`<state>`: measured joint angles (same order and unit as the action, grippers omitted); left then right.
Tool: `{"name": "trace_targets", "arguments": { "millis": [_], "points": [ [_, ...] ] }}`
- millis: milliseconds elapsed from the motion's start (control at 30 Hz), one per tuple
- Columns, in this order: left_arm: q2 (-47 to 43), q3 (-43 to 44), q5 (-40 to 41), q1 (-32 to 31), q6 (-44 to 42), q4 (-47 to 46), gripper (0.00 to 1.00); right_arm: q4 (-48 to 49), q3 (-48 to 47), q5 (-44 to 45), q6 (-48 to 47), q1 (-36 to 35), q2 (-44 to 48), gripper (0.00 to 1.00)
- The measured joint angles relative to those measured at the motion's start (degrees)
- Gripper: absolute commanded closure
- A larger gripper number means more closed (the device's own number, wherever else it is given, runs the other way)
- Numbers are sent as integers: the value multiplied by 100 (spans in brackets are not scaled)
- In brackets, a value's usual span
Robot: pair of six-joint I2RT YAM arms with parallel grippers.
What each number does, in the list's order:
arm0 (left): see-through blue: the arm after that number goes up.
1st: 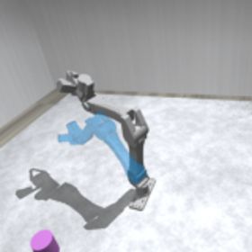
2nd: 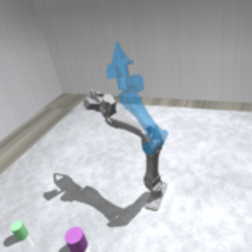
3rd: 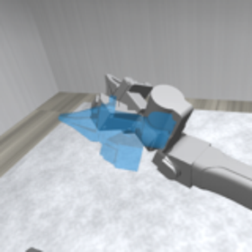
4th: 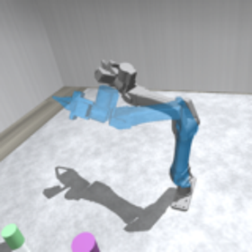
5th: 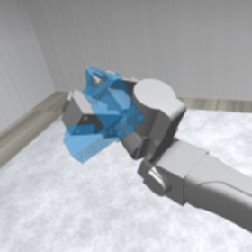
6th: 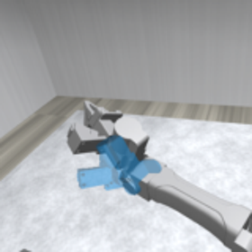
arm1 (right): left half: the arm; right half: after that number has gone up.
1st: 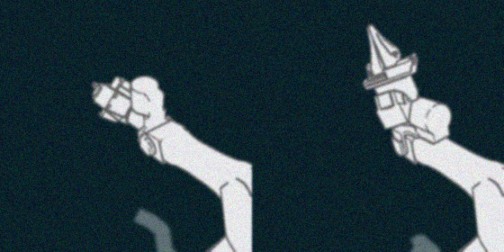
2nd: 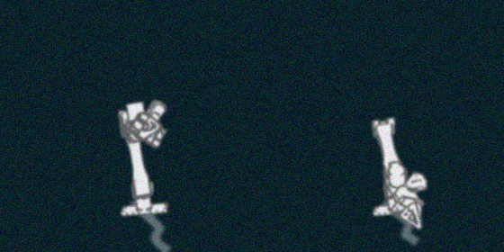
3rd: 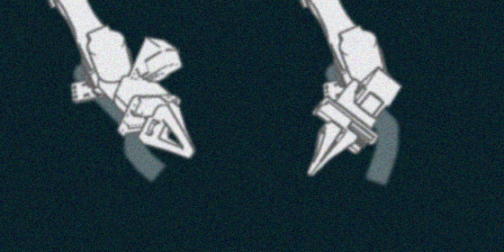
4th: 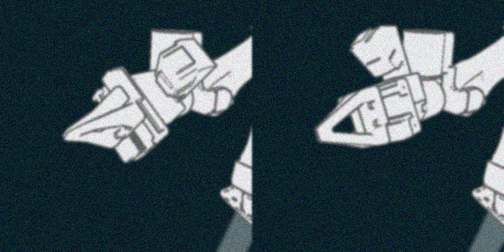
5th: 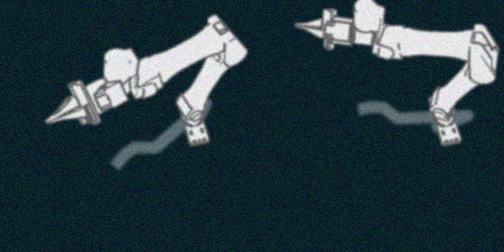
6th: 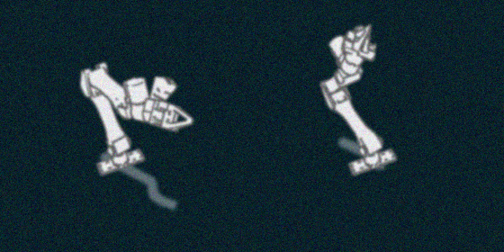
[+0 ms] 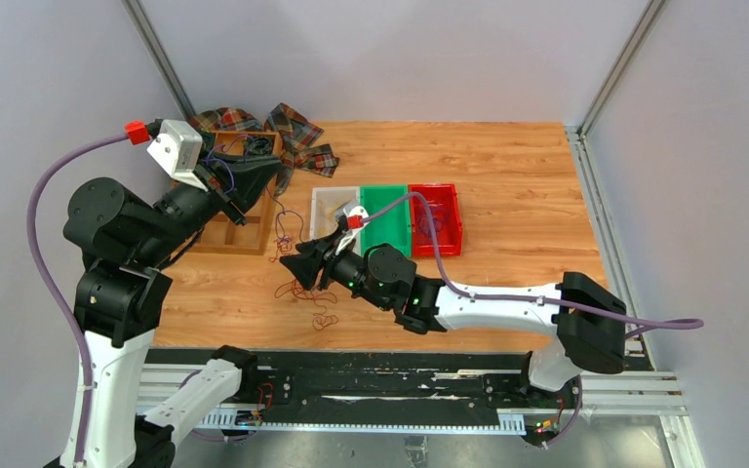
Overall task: Untangle the cables
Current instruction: Untie the cable.
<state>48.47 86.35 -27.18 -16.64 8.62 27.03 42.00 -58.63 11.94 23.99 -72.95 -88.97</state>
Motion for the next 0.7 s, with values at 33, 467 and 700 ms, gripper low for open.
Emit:
{"name": "trace_targets", "arguments": {
  "millis": [33,467,700],
  "points": [
    [0,-2,0,0,0,0,99,72,-4,-2,2,11,-17,54],
    [0,-52,0,0,90,0,99,323,-293,-24,74,105,-286,99],
    [13,-4,31,0,105,0,99,323,-278,-33,109,109,-286,100]
  ]
}}
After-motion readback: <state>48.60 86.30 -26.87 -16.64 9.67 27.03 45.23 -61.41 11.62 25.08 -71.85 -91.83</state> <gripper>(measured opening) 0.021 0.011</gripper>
